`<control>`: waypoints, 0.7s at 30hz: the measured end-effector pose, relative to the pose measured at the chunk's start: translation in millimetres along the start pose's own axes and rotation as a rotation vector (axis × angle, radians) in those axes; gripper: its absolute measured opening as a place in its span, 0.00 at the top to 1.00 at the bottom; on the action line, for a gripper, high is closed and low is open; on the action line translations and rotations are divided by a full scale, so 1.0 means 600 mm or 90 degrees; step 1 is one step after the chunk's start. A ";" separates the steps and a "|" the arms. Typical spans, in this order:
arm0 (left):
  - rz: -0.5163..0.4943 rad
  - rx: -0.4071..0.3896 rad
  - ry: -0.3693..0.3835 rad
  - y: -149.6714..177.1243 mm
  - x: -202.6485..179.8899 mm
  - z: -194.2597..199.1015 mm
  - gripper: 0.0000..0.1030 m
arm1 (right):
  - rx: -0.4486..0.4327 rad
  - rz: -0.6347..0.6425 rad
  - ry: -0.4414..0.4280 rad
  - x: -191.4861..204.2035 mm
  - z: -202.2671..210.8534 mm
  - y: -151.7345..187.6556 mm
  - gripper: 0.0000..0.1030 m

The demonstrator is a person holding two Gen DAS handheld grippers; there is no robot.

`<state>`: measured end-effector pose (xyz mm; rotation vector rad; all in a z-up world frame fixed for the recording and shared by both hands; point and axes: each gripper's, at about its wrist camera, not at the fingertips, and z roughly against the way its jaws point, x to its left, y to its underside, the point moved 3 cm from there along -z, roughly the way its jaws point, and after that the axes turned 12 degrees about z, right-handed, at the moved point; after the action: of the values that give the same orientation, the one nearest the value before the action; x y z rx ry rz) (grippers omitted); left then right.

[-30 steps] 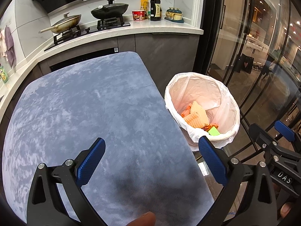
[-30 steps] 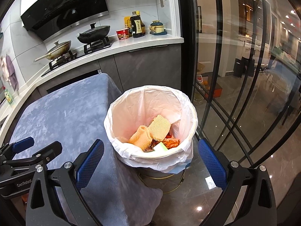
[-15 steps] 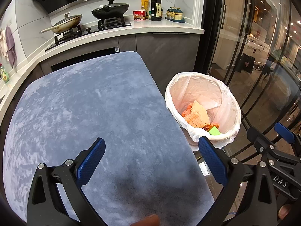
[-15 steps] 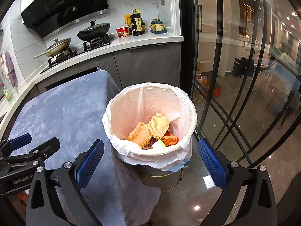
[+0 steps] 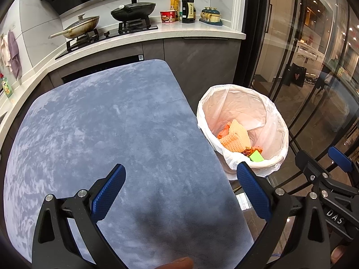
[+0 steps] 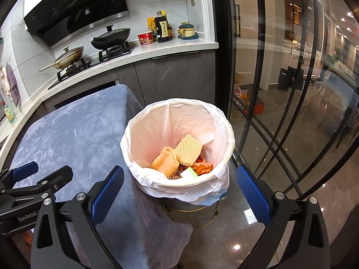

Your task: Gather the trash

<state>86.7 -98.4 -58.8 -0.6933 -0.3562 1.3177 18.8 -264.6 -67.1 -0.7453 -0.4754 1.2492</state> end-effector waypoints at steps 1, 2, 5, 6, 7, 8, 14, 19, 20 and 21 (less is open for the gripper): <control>0.000 0.000 0.001 0.000 0.000 0.000 0.08 | 0.000 0.001 0.002 0.000 0.000 0.000 0.06; -0.001 -0.001 -0.001 0.000 0.000 -0.001 0.08 | 0.000 0.003 0.003 -0.002 -0.001 -0.001 0.06; -0.001 -0.002 -0.003 0.001 -0.003 -0.002 0.08 | 0.001 0.003 0.003 -0.004 -0.005 0.000 0.06; 0.000 -0.002 -0.003 0.001 -0.005 -0.003 0.08 | 0.001 0.000 0.002 -0.006 -0.006 0.001 0.06; 0.001 -0.002 -0.003 0.001 -0.006 -0.003 0.08 | 0.001 0.001 0.002 -0.006 -0.006 0.001 0.06; 0.003 -0.002 -0.005 0.002 -0.007 -0.004 0.08 | 0.001 0.002 0.002 -0.006 -0.006 0.001 0.06; 0.002 -0.003 -0.007 0.002 -0.010 -0.004 0.08 | 0.004 0.001 0.001 -0.008 -0.010 0.006 0.06; 0.000 -0.002 -0.009 0.004 -0.014 -0.003 0.08 | 0.004 0.000 0.001 -0.009 -0.010 0.008 0.06; 0.000 -0.002 -0.009 0.004 -0.015 -0.003 0.08 | 0.005 0.000 0.001 -0.009 -0.010 0.009 0.06; 0.000 -0.002 -0.010 0.004 -0.015 -0.003 0.08 | 0.005 -0.001 0.000 -0.009 -0.010 0.009 0.06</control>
<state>83.9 -107.0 -60.2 -0.6859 -0.3704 1.3233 18.2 -270.7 -74.9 -0.7389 -0.4705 1.2493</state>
